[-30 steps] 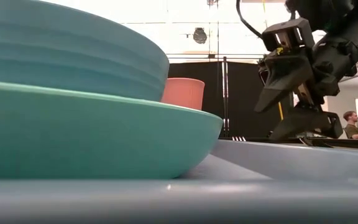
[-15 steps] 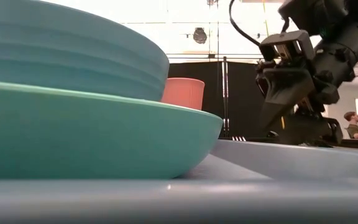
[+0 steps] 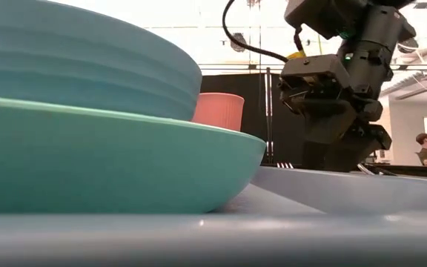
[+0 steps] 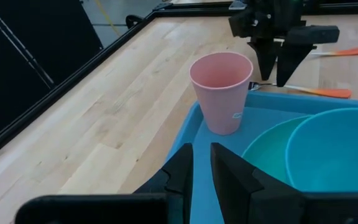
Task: Set up tray
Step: Put the orange fork on top of the yellow table napkin to the left of the yellow table knife on the blue tray
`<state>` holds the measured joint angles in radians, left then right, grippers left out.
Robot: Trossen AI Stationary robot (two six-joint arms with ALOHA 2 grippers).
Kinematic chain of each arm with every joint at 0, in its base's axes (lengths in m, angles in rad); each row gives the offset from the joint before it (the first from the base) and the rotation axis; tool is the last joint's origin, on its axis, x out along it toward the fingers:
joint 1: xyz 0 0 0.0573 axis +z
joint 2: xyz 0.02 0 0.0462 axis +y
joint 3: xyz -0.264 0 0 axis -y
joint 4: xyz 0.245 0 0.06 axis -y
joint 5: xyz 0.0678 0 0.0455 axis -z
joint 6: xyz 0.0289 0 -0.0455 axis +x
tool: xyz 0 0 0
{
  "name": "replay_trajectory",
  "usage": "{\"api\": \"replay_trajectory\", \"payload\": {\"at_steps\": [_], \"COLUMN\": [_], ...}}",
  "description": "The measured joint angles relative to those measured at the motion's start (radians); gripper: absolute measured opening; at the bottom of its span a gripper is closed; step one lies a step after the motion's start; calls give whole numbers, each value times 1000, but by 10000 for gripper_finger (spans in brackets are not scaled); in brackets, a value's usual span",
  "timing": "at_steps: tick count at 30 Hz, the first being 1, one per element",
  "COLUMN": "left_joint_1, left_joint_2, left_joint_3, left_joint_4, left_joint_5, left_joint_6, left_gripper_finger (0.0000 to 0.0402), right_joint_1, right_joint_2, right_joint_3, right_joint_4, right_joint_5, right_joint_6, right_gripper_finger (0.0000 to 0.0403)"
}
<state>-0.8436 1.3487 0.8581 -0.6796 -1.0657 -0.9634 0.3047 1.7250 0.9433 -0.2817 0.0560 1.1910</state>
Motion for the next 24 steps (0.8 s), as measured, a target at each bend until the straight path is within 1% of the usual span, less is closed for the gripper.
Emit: {"api": "replay_trajectory", "payload": {"at_steps": [8, 11, 18, 24], "left_joint_1": [0, 0, 0, 0], "left_joint_2": [0, 0, 0, 0], "left_joint_3": [0, 0, 0, 0], "left_joint_4": [0, 0, 0, 0], "left_joint_5": [1, 1, 6, 6], "left_joint_6": [0, -1, -2, -2], "left_gripper_finger": [63, 63, 63, 63], "right_joint_1": [-4, -4, -3, -3], "right_joint_2": [110, 157, 196, 196], "right_joint_3": [141, 172, 194, 192], "right_joint_4": [-183, -248, -331, -333], "right_joint_5": [-2, 3, 25, 40], "right_joint_6": [-18, -25, -2, -16], "right_gripper_finger": [216, 210, 182, 146]}}
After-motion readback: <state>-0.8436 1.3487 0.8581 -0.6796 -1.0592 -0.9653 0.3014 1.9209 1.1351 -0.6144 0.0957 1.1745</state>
